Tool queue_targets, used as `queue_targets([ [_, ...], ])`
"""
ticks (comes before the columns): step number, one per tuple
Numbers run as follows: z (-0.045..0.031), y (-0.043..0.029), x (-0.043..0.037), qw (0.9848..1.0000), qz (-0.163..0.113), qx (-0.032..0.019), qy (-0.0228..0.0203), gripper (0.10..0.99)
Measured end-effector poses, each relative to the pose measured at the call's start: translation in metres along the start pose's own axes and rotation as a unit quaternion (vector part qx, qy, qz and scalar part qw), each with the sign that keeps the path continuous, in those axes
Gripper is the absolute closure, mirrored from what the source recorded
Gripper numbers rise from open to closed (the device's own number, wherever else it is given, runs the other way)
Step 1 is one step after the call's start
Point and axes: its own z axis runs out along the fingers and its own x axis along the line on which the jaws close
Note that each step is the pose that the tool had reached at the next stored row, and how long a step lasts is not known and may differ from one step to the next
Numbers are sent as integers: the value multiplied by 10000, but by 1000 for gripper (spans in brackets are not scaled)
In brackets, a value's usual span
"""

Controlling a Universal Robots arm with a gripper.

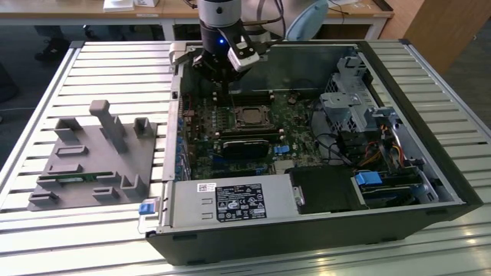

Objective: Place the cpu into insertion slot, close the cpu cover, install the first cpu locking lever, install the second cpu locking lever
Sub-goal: 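Install the first cpu locking lever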

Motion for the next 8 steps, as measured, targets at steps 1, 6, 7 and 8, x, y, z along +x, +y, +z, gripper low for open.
queue_targets([
  [1,2,1,-11,10000,0,0,3,969],
  [6,15,2,-41,10000,0,1,21,969],
  [7,17,2,-44,10000,1,2,21,969],
  [8,20,3,-50,10000,0,1,21,969],
])
